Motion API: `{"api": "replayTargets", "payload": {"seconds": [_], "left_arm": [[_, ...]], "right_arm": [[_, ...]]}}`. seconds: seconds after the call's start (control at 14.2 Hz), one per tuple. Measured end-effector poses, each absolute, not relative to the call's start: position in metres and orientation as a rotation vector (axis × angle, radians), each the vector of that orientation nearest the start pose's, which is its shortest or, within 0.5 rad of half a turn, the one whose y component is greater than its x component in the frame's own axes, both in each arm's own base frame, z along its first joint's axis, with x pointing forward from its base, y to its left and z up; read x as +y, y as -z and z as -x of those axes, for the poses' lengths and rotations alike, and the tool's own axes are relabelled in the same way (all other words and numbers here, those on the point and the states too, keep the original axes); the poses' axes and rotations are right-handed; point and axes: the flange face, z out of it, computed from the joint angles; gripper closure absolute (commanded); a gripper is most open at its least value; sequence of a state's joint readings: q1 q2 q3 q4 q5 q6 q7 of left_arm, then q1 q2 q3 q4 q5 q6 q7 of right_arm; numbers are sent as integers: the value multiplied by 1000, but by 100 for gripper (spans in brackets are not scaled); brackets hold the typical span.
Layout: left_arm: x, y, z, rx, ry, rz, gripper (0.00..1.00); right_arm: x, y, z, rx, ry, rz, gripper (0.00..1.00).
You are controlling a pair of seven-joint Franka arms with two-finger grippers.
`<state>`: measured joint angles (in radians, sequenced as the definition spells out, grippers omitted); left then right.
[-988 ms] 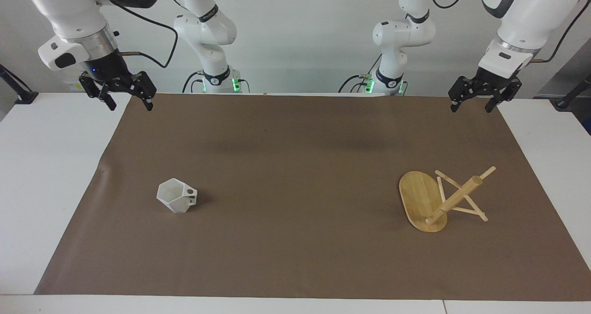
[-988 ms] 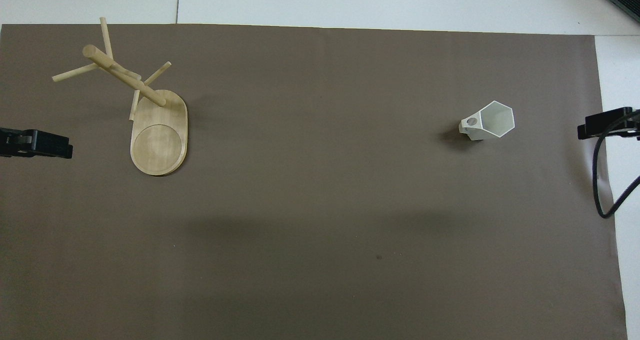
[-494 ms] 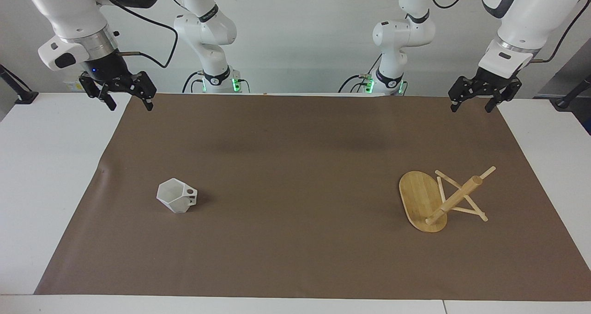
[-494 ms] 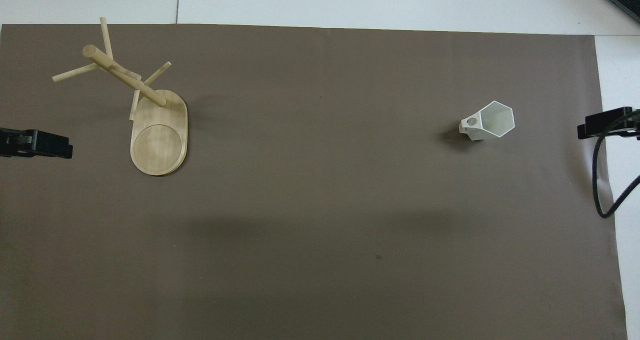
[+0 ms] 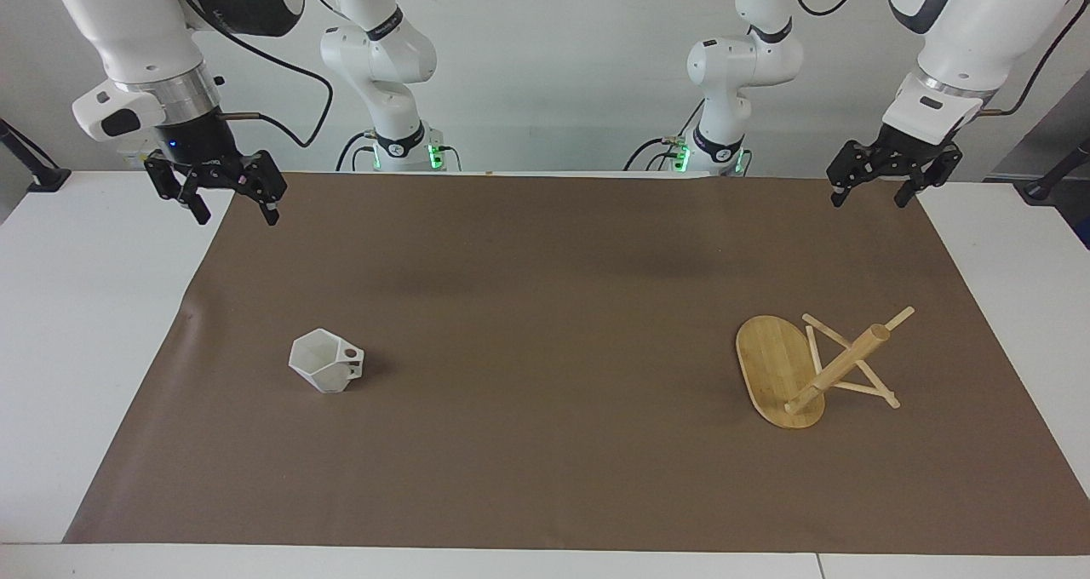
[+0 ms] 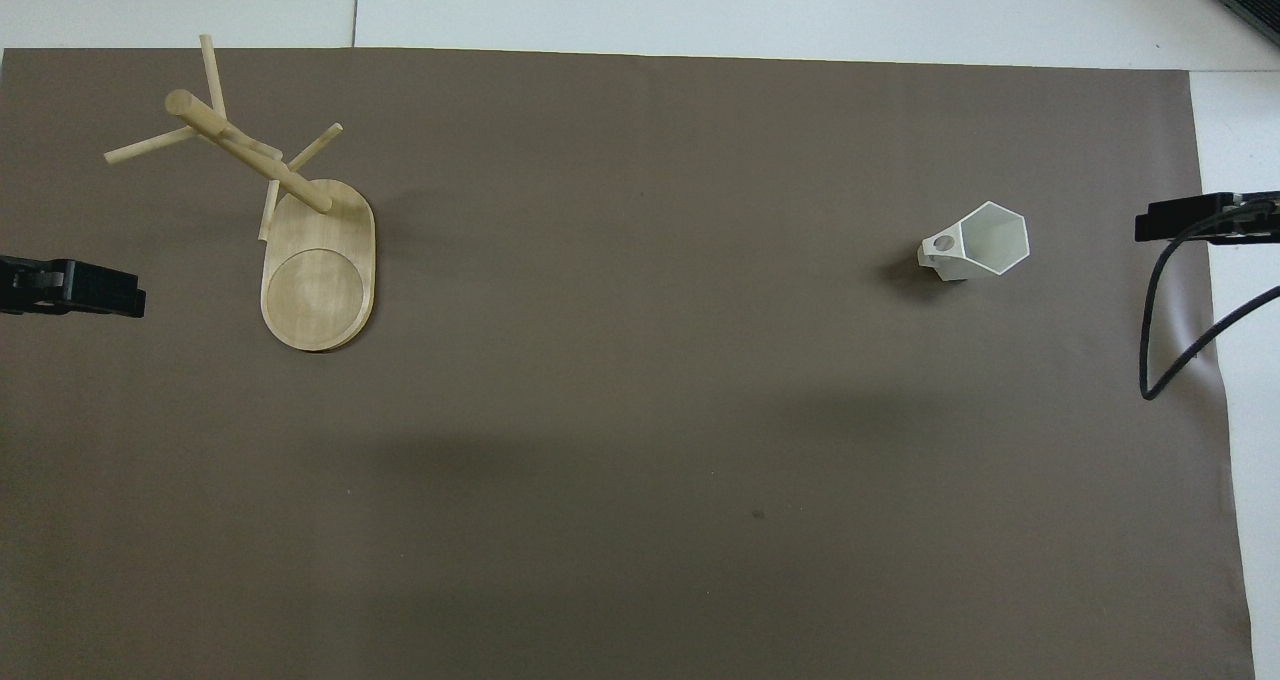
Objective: Hang cup on rack
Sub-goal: 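Move the right gripper toward the white hexagonal cup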
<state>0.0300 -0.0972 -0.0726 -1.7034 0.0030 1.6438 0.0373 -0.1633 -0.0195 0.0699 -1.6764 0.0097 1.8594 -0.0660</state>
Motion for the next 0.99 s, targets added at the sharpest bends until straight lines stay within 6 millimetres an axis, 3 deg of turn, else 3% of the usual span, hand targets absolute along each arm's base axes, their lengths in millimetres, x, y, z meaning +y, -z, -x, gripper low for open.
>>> {"api": "replayTargets", "payload": {"seconds": [0.49,0.99], "left_arm": [[-24,-621,-530,125,58,3129,0],[-24,-621,-530,125,58,3129,0]], "right_arm": [[-56,-552,-579,55,370,3130,0],[-62,-470,-611,-9,359,3129,0]]}}
